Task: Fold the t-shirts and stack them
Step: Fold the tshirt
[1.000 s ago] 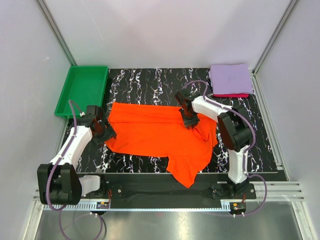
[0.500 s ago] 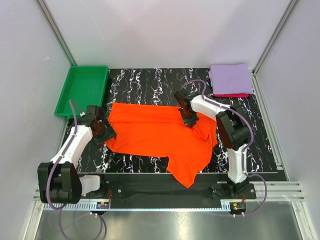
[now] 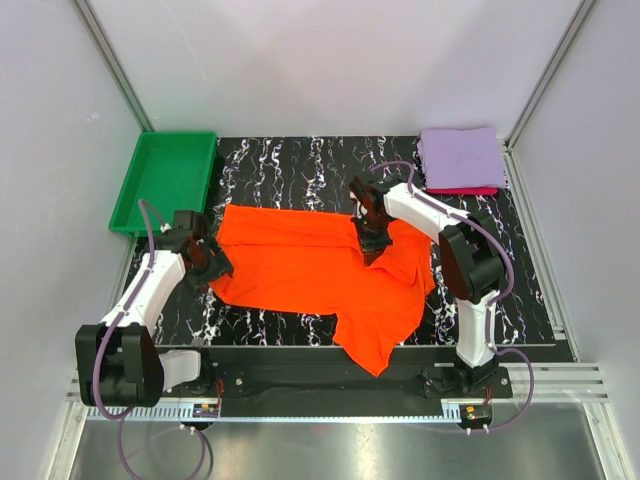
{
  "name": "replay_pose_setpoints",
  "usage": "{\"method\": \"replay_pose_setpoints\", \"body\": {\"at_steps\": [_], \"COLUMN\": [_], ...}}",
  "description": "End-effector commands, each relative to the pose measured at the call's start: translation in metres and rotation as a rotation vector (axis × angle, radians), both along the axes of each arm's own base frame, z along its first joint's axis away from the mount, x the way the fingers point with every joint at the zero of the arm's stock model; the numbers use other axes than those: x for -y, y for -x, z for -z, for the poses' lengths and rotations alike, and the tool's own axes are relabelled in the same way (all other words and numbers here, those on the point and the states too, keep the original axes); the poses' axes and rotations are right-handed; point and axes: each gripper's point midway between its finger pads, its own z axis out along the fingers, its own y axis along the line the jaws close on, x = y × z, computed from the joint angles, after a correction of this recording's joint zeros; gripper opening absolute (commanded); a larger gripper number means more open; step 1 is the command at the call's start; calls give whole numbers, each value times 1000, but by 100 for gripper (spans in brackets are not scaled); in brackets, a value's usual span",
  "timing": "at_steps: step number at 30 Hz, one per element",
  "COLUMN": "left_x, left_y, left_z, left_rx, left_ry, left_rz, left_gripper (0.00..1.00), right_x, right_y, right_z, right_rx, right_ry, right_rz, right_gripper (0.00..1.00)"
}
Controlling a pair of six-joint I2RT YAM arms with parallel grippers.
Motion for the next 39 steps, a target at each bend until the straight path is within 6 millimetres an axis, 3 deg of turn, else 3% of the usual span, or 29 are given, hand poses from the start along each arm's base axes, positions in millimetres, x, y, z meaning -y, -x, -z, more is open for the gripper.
{"method": "replay_pose_setpoints", "body": {"at_steps": [1, 5, 6, 8, 10, 13, 16, 20, 22, 25, 28, 35, 39], "left_x": [2, 3, 3, 3, 2, 8, 8, 12, 15, 18, 18, 22, 22], "left_y": [-8, -7, -6, -7, -6, -5, -5, -8, -12, -17, -21, -25, -27], "left_z": [-3, -3, -2, -3, -2, -2, -2, -4, -7, -11, -11, -9, -8], "left_rx": [33, 34, 31, 36, 33, 34, 34, 46, 59, 78, 74, 70, 63], "left_ry": [12, 12, 12, 12, 12, 39, 40, 57, 73, 85, 83, 102, 101], "left_rz": [19, 21, 21, 21, 21, 34, 38, 55, 69, 84, 97, 120, 134], "left_gripper": [73, 73, 73, 73, 73, 73, 73, 73, 73, 73, 73, 73, 73], "right_x": [-20, -29, -28, -20, -17, -9, 2, 48, 82, 118, 140, 155, 156], "right_y": [18, 24, 22, 14, 9, 2, -11, -44, -68, -96, -114, -144, -154], "right_z": [-26, -22, -19, -14, -11, -17, -41, -58, -62, -62, -49, -27, -17], "right_rx": [-63, -116, -112, -75, -52, -1, 102, 179, 215, 284, 270, 291, 291], "right_ry": [-139, -185, -176, -124, -104, -64, -81, -121, -131, -85, -75, -129, -169], "right_rz": [-4, -6, -1, 26, 33, 44, 95, 298, 419, 491, 536, 527, 528], "right_gripper": [0, 1, 5, 19, 41, 47, 46, 45, 47, 62, 68, 81, 81]}}
